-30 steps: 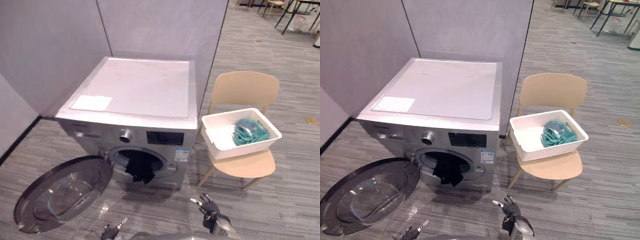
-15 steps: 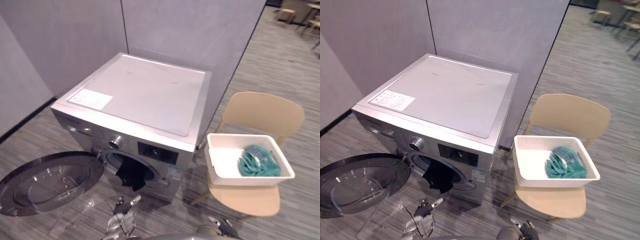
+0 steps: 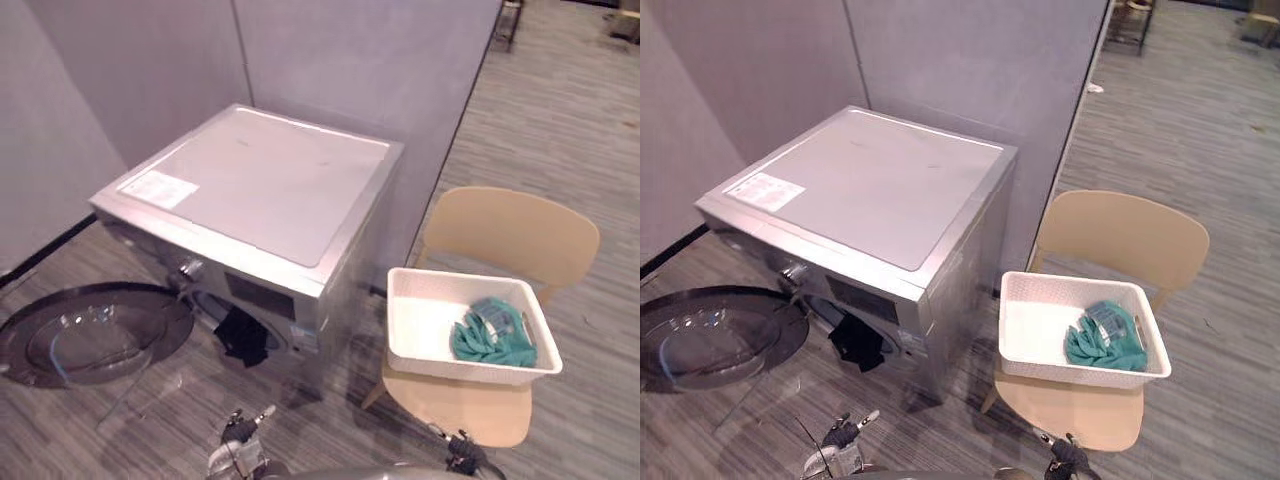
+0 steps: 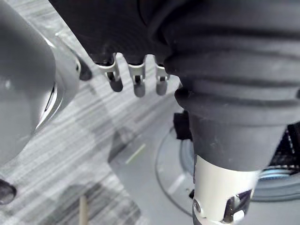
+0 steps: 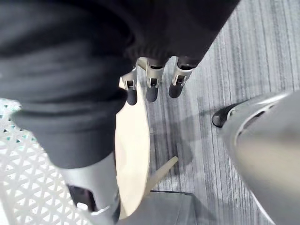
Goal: Pick up the laundry basket with both hands and put the clothes into the washing machine.
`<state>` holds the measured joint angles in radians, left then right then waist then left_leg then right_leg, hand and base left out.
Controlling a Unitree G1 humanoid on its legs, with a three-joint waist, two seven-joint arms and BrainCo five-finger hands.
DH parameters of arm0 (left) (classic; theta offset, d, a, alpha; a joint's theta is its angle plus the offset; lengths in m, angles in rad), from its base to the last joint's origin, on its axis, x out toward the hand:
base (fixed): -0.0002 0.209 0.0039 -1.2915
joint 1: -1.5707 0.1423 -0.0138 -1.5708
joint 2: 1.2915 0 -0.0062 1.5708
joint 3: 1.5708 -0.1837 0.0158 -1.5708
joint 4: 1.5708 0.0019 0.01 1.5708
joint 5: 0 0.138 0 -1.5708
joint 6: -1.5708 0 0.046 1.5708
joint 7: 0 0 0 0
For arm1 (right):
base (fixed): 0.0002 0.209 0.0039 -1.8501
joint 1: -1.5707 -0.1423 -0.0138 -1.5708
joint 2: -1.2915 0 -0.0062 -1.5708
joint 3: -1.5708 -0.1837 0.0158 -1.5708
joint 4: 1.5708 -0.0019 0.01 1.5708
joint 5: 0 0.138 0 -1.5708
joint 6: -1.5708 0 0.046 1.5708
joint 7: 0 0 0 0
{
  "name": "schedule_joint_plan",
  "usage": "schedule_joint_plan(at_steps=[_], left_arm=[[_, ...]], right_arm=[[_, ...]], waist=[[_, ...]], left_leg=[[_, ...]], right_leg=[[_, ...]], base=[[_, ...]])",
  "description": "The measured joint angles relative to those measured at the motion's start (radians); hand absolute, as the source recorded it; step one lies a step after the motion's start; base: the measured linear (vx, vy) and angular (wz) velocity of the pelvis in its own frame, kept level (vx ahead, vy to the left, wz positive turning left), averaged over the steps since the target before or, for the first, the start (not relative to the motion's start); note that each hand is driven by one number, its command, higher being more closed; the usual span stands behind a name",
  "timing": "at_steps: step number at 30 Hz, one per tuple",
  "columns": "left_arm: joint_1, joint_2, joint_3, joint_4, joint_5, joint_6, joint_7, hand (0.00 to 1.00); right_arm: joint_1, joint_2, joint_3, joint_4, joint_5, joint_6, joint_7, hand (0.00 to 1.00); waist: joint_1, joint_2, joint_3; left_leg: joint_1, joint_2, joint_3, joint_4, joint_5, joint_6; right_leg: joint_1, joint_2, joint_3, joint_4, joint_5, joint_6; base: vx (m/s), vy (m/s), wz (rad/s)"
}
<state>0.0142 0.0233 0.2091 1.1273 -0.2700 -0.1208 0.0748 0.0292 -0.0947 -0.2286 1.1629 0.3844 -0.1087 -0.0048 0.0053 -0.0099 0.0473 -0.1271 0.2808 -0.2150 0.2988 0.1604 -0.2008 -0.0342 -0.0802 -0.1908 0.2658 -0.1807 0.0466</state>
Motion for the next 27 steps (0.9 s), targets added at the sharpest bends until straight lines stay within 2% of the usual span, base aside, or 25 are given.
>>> schedule_joint_plan(at_steps=[1, 2, 3, 4, 5, 6, 8, 9, 12, 15, 19, 22, 25, 27], left_arm=[[-0.002, -0.001, -0.011, -0.001, -0.002, 0.000, 0.000, 0.00], [0.000, -0.004, -0.022, 0.000, 0.000, 0.002, 0.000, 0.00], [0.019, 0.001, -0.024, -0.008, 0.005, 0.000, -0.001, 0.00], [0.025, 0.005, -0.030, -0.007, 0.006, 0.000, -0.001, 0.00], [0.033, 0.014, -0.048, -0.007, 0.007, 0.001, -0.001, 0.00], [0.036, 0.015, -0.053, -0.006, 0.007, 0.001, -0.002, 0.00], [0.056, 0.005, -0.066, -0.003, 0.009, 0.002, -0.003, 0.00], [0.054, 0.012, -0.086, 0.006, 0.012, 0.003, -0.003, 0.00], [0.061, 0.027, -0.109, 0.010, 0.035, 0.004, -0.003, 0.00], [0.072, 0.040, -0.135, 0.013, 0.084, 0.003, -0.006, 0.00], [0.073, 0.049, -0.137, 0.012, 0.093, 0.001, -0.009, 0.00], [0.062, 0.051, -0.131, 0.015, 0.116, -0.001, -0.009, 0.00], [0.042, 0.057, -0.119, 0.027, 0.126, -0.001, -0.009, 0.00], [0.025, 0.064, -0.117, 0.026, 0.126, -0.001, -0.008, 0.00]], right_arm=[[-0.005, -0.006, 0.000, -0.001, 0.000, -0.001, -0.001, 0.00], [-0.015, -0.015, 0.003, -0.001, 0.000, -0.002, -0.001, 0.00], [-0.023, -0.018, 0.023, -0.008, 0.001, -0.002, -0.001, 0.00], [-0.023, -0.018, 0.032, -0.017, 0.001, -0.003, -0.001, 0.00], [-0.021, -0.017, 0.042, -0.037, 0.001, -0.004, 0.000, 0.00], [-0.017, -0.015, 0.043, -0.040, 0.001, -0.004, 0.001, 0.00], [-0.006, -0.018, 0.043, -0.042, 0.001, -0.003, 0.001, 0.00], [-0.001, -0.014, 0.043, -0.040, 0.001, -0.002, -0.001, 0.00], [0.010, 0.006, 0.055, -0.037, 0.001, 0.002, 0.003, 0.00], [0.013, 0.014, 0.090, -0.018, -0.012, 0.007, 0.011, 0.00], [0.018, 0.017, 0.090, 0.001, -0.024, 0.010, 0.010, 0.00], [0.007, 0.012, 0.088, -0.012, -0.022, 0.010, 0.011, 0.00], [-0.027, 0.013, 0.108, -0.125, -0.021, 0.009, 0.010, 0.00], [-0.029, 0.011, 0.134, -0.289, -0.021, 0.001, 0.007, 0.00]], waist=[[0.002, 0.008, 0.002], [0.010, 0.015, 0.005], [0.011, 0.016, 0.005], [0.009, 0.015, 0.006], [0.007, 0.015, 0.007], [0.007, 0.018, 0.006], [0.004, 0.049, -0.015], [0.001, 0.055, -0.019], [0.002, 0.037, -0.024], [0.003, 0.030, -0.032], [0.002, 0.016, -0.043], [0.003, 0.003, -0.027], [0.007, -0.005, 0.005], [0.005, -0.011, 0.028]], left_leg=[[-0.013, -0.002, 0.028, 0.025, -0.023, -0.017], [-0.021, -0.030, 0.042, 0.078, -0.086, -0.039], [-0.012, -0.092, 0.056, 0.136, -0.190, -0.031], [-0.005, -0.111, 0.067, 0.139, -0.218, -0.019], [0.010, -0.127, 0.098, 0.111, -0.246, 0.027], [0.021, -0.127, 0.109, 0.079, -0.249, 0.032], [0.081, -0.123, 0.112, -0.121, -0.270, 0.055], [0.087, -0.142, 0.113, -0.180, -0.273, 0.067], [0.082, -0.195, 0.116, -0.231, -0.249, 0.100], [0.088, -0.233, 0.133, -0.238, -0.243, 0.111], [0.088, -0.240, 0.125, -0.229, -0.245, 0.113], [0.084, -0.236, 0.140, -0.180, -0.255, 0.111], [0.075, -0.220, 0.206, -0.105, -0.297, 0.121], [0.069, -0.194, 0.262, -0.094, -0.335, 0.147]], right_leg=[[0.001, -0.005, -0.007, -0.008, 0.008, -0.007], [0.000, -0.009, -0.012, -0.016, 0.018, -0.011], [0.004, -0.016, -0.007, -0.033, 0.036, -0.011], [0.005, -0.019, -0.009, -0.039, 0.041, -0.009], [0.006, -0.023, -0.013, -0.049, 0.050, -0.001], [0.007, -0.023, -0.015, -0.058, 0.053, 0.005], [-0.005, -0.021, -0.021, -0.110, 0.087, 0.028], [-0.008, -0.030, -0.022, -0.142, 0.111, 0.042], [-0.002, -0.065, 0.007, -0.228, 0.177, 0.059], [0.015, -0.095, 0.034, -0.283, 0.212, 0.070], [0.013, -0.097, 0.040, -0.278, 0.216, 0.069], [-0.023, -0.091, 0.077, -0.209, 0.204, 0.066], [-0.096, -0.071, 0.152, -0.103, 0.203, 0.057], [-0.140, -0.052, 0.164, -0.087, 0.243, 0.023]], base=[[-0.17, -0.073, 0.35], [-0.14, 0.047, 0.08], [-0.14, 0.058, 0.03], [-0.15, 0.081, 0.11], [-0.13, 0.069, 0.17], [-0.19, 0.124, 0.19], [-0.18, 0.184, 0.23], [-0.11, 0.167, 0.25], [-0.08, 0.130, 0.03], [-0.03, 0.154, -0.20], [0.04, 0.026, -0.02], [0.06, 0.003, -0.37], [-0.04, 0.037, -0.95], [-0.15, 0.024, -0.95]])
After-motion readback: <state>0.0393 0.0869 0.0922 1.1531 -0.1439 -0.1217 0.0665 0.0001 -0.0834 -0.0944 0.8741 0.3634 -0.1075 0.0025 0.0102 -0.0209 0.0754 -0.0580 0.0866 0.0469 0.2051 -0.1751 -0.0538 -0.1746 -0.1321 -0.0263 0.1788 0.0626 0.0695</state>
